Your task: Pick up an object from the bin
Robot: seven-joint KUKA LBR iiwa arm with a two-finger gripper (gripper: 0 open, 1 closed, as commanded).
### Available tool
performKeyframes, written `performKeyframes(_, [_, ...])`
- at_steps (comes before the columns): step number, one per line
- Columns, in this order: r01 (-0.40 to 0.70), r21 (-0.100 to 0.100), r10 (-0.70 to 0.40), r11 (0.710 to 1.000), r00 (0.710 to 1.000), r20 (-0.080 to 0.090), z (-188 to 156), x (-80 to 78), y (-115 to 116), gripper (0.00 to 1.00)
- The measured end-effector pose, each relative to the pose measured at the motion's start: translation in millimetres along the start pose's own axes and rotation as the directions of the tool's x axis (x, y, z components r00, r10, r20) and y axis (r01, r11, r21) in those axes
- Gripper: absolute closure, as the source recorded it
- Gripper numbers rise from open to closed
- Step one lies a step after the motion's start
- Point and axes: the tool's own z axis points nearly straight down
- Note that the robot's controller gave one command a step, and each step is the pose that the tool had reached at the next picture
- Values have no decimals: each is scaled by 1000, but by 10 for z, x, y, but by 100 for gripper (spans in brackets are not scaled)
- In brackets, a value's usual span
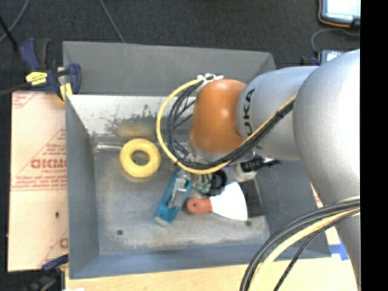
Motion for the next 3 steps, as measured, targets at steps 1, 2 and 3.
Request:
performKeyframes(1, [-30, 0, 30, 1000, 1000, 0, 92, -154, -115, 0])
performKeyframes(2, [-291, 0, 291, 957, 957, 2, 257, -44, -167, 0])
performKeyframes(3, [-405, 2, 405, 914, 914, -3, 290, -167, -227, 0])
